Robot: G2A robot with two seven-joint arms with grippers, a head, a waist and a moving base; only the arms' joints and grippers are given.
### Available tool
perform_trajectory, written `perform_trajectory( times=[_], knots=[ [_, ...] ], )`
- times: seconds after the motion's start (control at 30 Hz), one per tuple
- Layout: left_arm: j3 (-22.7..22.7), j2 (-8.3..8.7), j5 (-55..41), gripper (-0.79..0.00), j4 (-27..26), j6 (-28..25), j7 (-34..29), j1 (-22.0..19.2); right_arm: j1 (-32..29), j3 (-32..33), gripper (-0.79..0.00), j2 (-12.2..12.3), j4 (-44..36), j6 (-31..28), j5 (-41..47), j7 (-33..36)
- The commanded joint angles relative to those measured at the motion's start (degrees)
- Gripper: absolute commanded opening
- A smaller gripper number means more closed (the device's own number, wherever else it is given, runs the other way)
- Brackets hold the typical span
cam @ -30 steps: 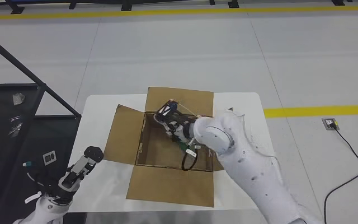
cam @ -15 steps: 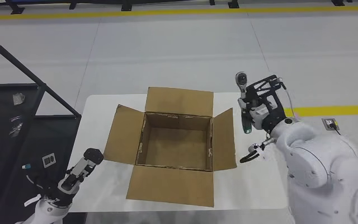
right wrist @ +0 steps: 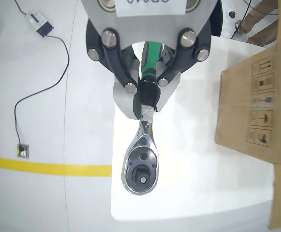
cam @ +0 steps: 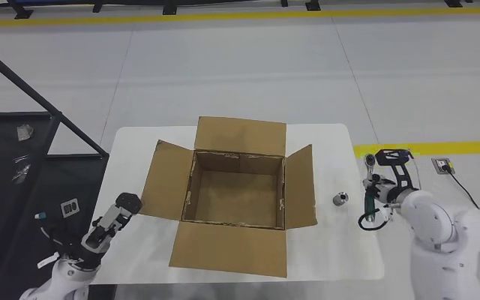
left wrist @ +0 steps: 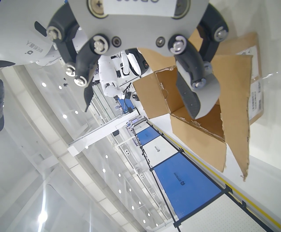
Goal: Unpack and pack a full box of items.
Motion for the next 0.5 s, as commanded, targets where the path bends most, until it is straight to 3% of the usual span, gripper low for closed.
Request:
perform_trajectory(
  times=[0.0,0.47],
  knots=[
    [0.44,0.06,-0.13,0.0,0.45,0.23,-0.4,-0.71,-0.61,0.51,-0.785,0.24,2.09,-0.43,1.11,0.07],
    [1.7,0.58,0.13,0.0,1.28,1.57,-2.62,-4.18,-2.47,0.11,-0.785,1.69,9.82,-0.99,5.09,0.32]
  ],
)
